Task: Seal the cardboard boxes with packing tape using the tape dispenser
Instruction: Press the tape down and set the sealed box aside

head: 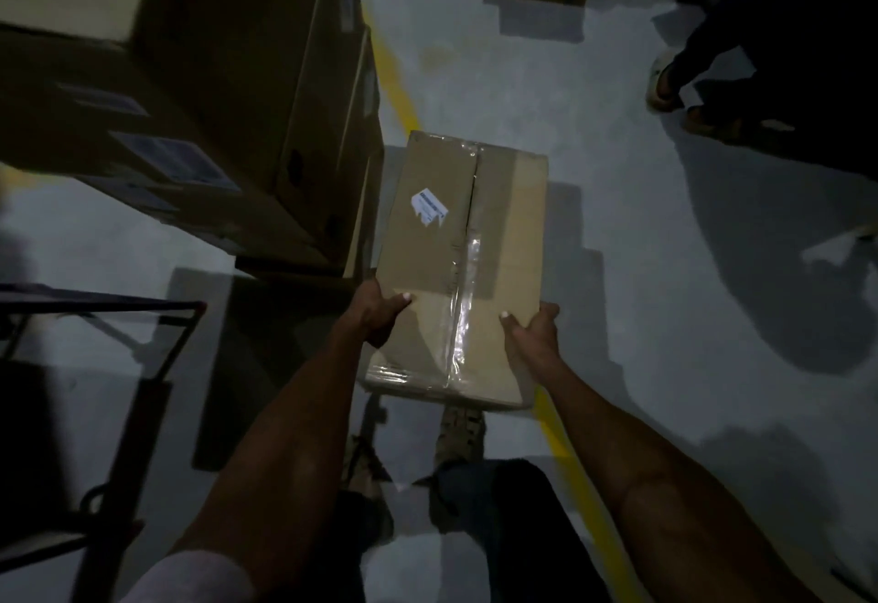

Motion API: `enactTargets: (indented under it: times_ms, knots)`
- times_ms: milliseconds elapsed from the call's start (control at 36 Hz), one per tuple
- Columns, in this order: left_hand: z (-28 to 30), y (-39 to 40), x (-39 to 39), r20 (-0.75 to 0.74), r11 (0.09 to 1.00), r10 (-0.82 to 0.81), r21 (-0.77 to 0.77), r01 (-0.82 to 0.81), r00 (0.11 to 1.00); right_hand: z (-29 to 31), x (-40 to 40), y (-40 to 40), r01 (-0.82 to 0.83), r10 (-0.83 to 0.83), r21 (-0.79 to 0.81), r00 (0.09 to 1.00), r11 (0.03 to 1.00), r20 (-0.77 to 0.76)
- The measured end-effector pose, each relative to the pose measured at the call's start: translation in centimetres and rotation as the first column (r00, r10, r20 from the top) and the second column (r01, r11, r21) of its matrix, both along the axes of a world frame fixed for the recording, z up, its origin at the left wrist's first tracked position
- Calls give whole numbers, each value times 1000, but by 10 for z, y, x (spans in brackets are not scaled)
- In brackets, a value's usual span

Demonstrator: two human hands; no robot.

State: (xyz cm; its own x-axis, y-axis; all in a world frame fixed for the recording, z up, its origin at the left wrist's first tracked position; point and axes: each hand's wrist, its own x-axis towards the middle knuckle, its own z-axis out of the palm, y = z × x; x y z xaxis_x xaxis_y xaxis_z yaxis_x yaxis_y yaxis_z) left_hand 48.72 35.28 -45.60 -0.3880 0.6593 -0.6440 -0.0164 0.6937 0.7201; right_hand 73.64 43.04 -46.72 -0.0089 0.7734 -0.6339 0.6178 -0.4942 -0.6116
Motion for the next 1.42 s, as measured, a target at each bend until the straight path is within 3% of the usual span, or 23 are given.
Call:
enactTargets:
  times_ms: [250,556,861,972,1139,1222,1417]
  knots:
    - [-52,-10,9,-48,1000,-21,0,21,999,-66,1,1,4,-4,59,1000,998,-4]
    - [-48,44,-2,-126,996,-92,-29,89,988,-59,0,52,20,-20,131,1000,991,-2]
    - [-58,9,13,-105,995,-98,-18,97,990,-63,16,4,32,-32,-6,998,999,59]
    - [-56,-10,12,-88,987,-140,-90,132,986,-56,15,-14,10,-4,-59,994,998,109]
    - [-25,-25,19,-95,963,-117,-256,89,989,-14,2,-25,-65,87,-99,966,993,245]
    - [11,-33,25,-161,975,-123,-203,89,979,28,-13,-31,-115,121,-37,957,993,263]
    - [137,-54,37,-223,997,-73,19,79,972,148,-49,-53,-139,132,91,988,986,81]
